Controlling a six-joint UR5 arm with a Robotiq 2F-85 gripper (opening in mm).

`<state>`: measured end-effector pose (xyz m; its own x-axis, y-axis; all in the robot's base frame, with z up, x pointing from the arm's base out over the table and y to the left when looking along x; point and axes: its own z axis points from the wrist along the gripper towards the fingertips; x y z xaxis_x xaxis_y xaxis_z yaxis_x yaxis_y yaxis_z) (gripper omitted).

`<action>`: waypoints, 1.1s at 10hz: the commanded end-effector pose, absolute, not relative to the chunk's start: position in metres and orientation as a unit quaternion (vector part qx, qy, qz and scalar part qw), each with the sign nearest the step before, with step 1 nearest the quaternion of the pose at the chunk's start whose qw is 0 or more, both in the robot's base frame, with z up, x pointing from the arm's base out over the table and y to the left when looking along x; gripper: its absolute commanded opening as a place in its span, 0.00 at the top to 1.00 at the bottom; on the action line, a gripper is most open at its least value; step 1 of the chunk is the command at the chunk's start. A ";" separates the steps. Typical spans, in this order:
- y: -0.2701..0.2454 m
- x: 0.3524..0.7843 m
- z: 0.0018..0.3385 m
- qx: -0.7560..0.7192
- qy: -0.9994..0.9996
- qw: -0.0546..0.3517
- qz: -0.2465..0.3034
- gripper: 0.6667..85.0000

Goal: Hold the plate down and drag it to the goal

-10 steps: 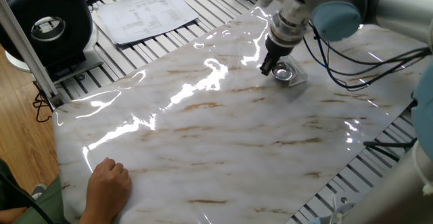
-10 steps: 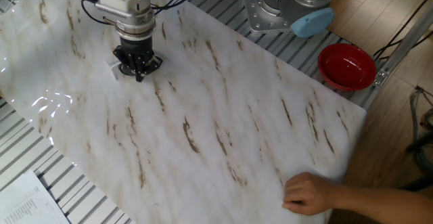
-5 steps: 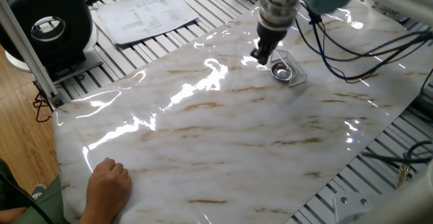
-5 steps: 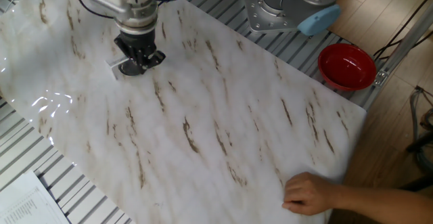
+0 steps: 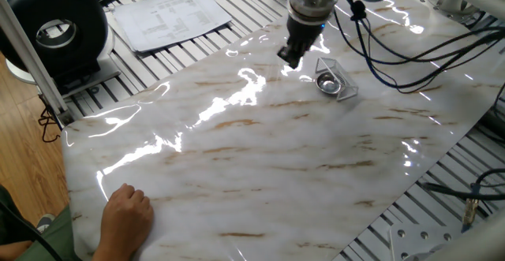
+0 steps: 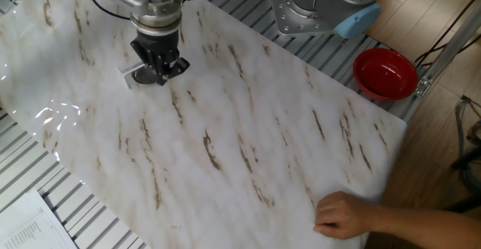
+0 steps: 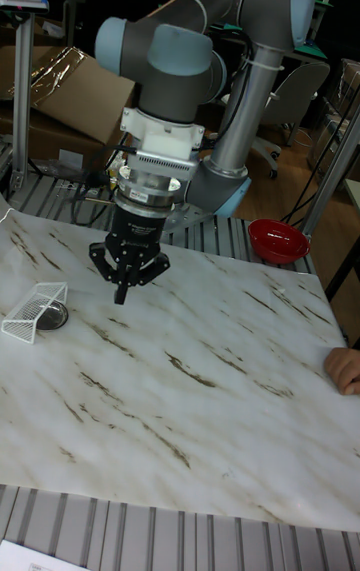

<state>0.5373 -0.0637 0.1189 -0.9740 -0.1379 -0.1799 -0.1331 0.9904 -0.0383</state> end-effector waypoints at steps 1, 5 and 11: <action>-0.043 0.556 0.129 -0.098 0.987 0.130 0.013 0.99; -0.045 0.488 0.205 -0.059 0.997 0.048 -0.012 0.99; -0.035 0.519 0.199 0.024 0.996 0.070 -0.053 0.99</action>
